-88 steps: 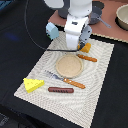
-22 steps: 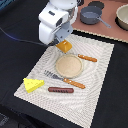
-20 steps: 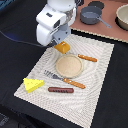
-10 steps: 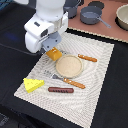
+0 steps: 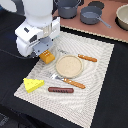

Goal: Interact with the objects in diverse but meaningful ways.

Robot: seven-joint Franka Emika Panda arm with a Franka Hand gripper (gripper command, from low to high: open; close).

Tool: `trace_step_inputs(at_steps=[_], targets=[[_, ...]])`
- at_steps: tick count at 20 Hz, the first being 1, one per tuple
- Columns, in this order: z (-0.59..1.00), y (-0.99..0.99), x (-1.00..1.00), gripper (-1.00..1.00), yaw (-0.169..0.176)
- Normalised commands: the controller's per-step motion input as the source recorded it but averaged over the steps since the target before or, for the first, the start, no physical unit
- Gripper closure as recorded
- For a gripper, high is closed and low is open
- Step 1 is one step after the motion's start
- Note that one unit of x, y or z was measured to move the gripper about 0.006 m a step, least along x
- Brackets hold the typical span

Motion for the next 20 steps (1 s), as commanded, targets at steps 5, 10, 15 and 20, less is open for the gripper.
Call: trace_step_inputs(at_steps=[5,10,15,20], targets=[[0.21,0.02,-0.26,-1.0,0.013],[0.98,0.01,-0.45,-1.0,0.0],[0.89,-0.16,-0.31,-1.0,-0.001],[0.51,-0.7,0.1,-1.0,0.0]])
